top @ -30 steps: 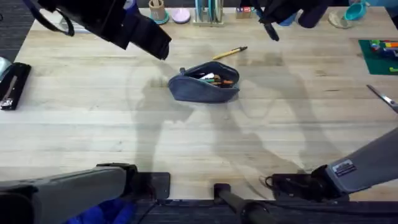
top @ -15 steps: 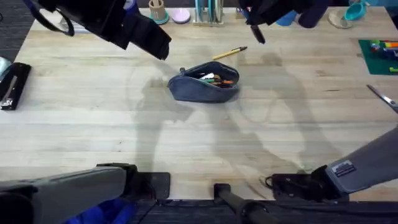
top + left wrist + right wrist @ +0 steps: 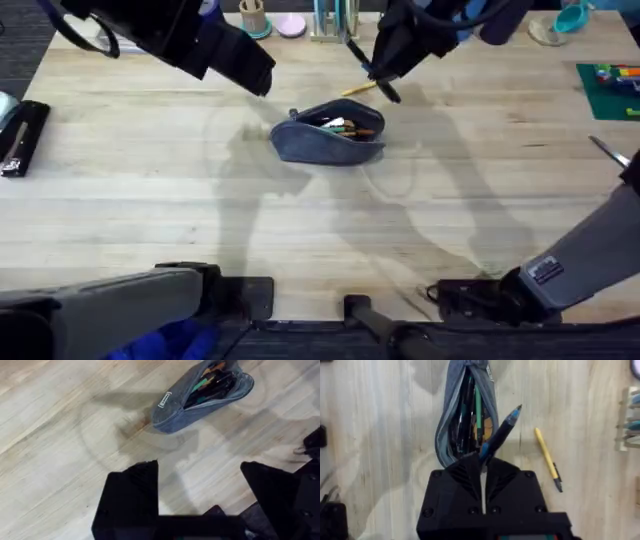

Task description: Unzip the bag, pick up the pens from the table one at a time and place them inside, then zip the bag closed.

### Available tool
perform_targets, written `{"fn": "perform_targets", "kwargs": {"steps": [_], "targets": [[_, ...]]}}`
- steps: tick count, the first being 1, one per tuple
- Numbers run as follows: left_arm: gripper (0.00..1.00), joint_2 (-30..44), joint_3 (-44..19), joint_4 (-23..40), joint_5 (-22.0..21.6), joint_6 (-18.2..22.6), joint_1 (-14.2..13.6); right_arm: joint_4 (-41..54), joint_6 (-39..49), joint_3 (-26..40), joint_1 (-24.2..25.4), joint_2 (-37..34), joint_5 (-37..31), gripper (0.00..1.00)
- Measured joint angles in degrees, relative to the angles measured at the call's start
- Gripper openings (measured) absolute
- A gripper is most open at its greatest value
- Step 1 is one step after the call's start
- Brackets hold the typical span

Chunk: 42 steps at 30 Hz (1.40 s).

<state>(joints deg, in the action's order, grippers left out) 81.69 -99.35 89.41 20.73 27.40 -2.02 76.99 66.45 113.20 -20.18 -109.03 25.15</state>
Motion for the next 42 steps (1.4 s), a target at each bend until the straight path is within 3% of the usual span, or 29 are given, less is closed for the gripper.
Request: {"fn": "perform_targets", "kwargs": {"steps": [10, 27, 42], "targets": [[0.995, 0.0, 0.0, 0.0, 0.0, 0.0, 0.0, -5.1, 0.8, -8.5, -0.1, 0.0, 0.2, 0.031], [0.994, 0.0, 0.0, 0.0, 0.0, 0.0, 0.0, -12.3, 4.8, -16.4, -3.8, 0.0, 0.2, 0.031], [0.995, 0.0, 0.0, 0.0, 0.0, 0.0, 0.0, -14.4, 5.0, -17.4, -5.1, -4.6, 0.2, 0.031]]}}
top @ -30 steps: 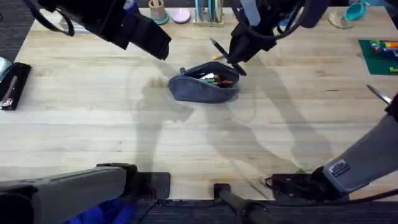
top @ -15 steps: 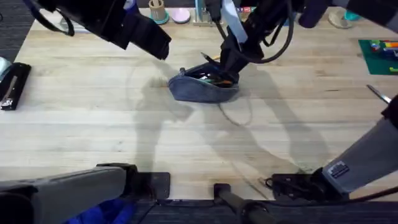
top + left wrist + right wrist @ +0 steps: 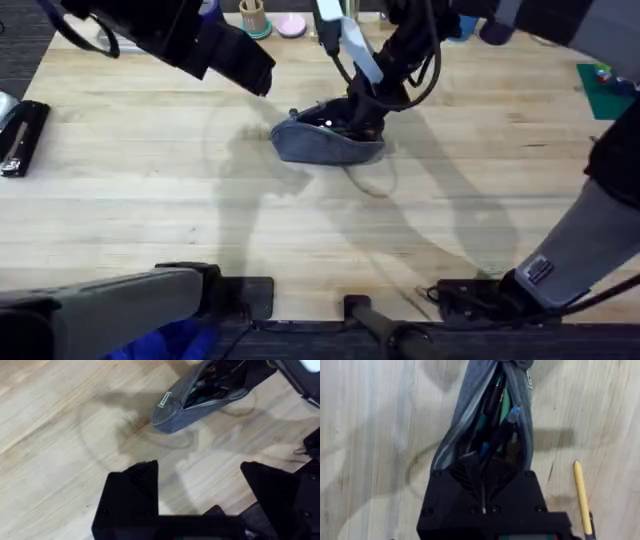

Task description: Unzip the bag, pick up the pens from the table one at a time and place them inside, then zip the bag closed.

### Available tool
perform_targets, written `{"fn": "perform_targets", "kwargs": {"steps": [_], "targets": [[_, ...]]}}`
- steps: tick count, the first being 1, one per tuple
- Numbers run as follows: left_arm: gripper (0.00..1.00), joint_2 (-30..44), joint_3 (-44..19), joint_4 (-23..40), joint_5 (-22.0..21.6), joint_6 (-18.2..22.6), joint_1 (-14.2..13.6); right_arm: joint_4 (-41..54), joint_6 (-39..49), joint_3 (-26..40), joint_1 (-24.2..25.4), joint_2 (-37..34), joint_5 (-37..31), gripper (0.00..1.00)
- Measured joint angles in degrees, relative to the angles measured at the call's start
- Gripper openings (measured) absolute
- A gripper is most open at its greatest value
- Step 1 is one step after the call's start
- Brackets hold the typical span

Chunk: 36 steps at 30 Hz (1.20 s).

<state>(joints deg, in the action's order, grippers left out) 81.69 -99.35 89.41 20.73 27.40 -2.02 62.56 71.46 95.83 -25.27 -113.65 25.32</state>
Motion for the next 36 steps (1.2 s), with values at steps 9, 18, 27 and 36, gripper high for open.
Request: {"fn": "perform_targets", "kwargs": {"steps": [9, 18, 27, 36], "targets": [[0.995, 0.0, 0.0, 0.0, 0.0, 0.0, 0.0, -0.2, 0.2, 0.0, -0.1, 0.0, 0.0, 0.185], [0.995, 0.0, 0.0, 0.0, 0.0, 0.0, 0.0, -0.2, 0.4, 0.0, -0.1, 0.0, 0.0, 0.995], [0.995, 0.0, 0.0, 0.0, 0.0, 0.0, 0.0, -0.2, 0.2, 0.0, -0.1, 0.0, 0.0, 0.996], [0.995, 0.0, 0.0, 0.0, 0.0, 0.0, 0.0, 0.5, -9.3, 3.8, -0.1, 0.1, -0.3, 0.996]]}}
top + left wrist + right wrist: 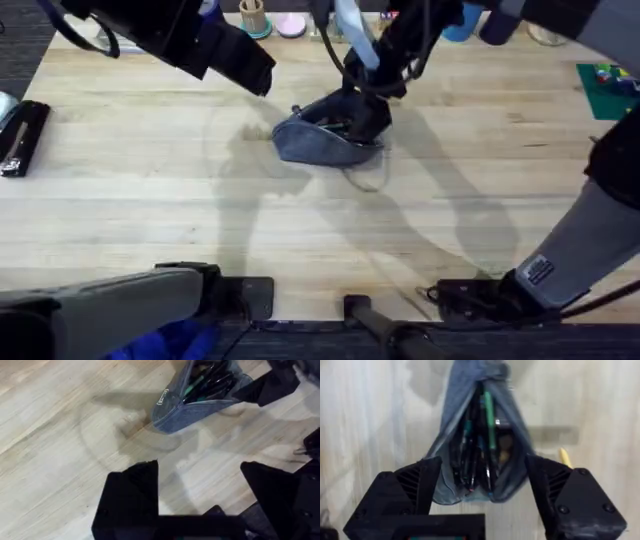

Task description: Unzip the bag, pick up the pens from the table one at a time and place them inside, then zip the bag closed.

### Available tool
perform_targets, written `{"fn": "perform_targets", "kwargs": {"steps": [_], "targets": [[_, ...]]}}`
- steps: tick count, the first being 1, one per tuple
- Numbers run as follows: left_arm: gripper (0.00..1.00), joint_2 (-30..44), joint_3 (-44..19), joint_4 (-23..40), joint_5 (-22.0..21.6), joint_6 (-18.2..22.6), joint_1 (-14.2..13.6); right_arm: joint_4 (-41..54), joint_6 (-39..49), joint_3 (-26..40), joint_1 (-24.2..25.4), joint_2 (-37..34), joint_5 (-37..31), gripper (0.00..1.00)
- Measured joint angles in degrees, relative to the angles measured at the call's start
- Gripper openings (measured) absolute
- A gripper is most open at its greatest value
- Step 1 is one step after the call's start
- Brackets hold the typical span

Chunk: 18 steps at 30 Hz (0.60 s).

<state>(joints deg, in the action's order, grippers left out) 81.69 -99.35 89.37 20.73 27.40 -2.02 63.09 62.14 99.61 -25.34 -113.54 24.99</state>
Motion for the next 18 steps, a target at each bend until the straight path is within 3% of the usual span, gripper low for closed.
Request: {"fn": "perform_targets", "kwargs": {"steps": [9, 18], "targets": [[0.995, 0.0, 0.0, 0.0, 0.0, 0.0, 0.0, 2.9, -15.3, 8.3, 0.3, 1.8, -9.9, 0.995], [0.995, 0.0, 0.0, -0.1, 0.0, 0.0, 0.0, 7.1, -24.8, 9.8, 0.5, 1.8, -14.9, 0.997]]}}
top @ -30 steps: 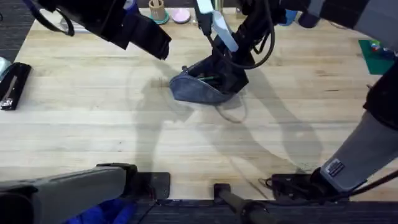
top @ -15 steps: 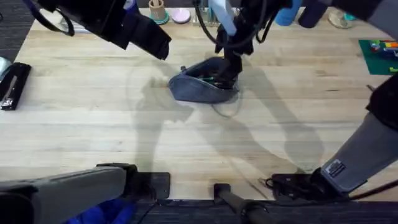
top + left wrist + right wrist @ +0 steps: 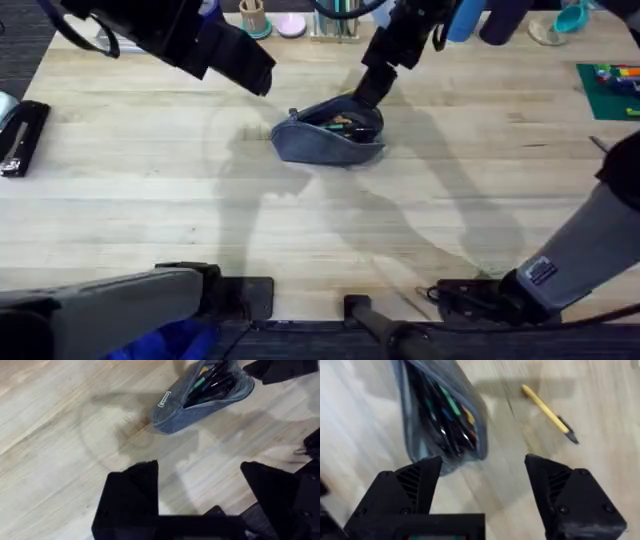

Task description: Unzip the bag, pick up the pens from the table one at a time and place them inside, then zip the bag closed.

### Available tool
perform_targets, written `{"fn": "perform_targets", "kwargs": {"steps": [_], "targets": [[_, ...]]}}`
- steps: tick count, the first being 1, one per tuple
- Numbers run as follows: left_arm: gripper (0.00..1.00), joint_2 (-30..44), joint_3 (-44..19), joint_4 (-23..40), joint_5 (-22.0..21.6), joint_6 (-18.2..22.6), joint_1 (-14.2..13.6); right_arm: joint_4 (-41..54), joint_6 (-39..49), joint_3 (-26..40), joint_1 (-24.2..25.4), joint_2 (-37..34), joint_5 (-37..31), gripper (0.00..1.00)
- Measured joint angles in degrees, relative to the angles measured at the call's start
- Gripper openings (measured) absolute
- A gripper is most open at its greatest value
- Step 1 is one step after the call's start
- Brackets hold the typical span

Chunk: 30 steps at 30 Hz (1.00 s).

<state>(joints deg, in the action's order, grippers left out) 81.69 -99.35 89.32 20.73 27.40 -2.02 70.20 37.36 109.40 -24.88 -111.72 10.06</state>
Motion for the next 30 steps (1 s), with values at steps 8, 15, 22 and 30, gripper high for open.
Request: {"fn": "perform_targets", "kwargs": {"steps": [8, 15, 22, 30], "targets": [[0.995, 0.0, 0.0, -0.2, 0.0, 0.0, 0.0, -0.8, 9.9, 0.0, 0.3, 0.0, -10.5, 0.998], [0.995, 0.0, 0.0, -0.2, 0.0, 0.0, 0.0, -4.6, 18.9, 0.0, 3.0, 0.0, -13.5, 0.996], [0.995, 0.0, 0.0, -0.2, 0.0, 0.0, 0.0, -10.1, 25.2, 0.0, 4.9, 0.0, -11.5, 0.996], [0.995, 0.0, 0.0, -0.1, 0.0, 0.0, 0.0, -12.0, 29.2, 0.3, 4.9, -1.2, -9.6, 0.996]]}}
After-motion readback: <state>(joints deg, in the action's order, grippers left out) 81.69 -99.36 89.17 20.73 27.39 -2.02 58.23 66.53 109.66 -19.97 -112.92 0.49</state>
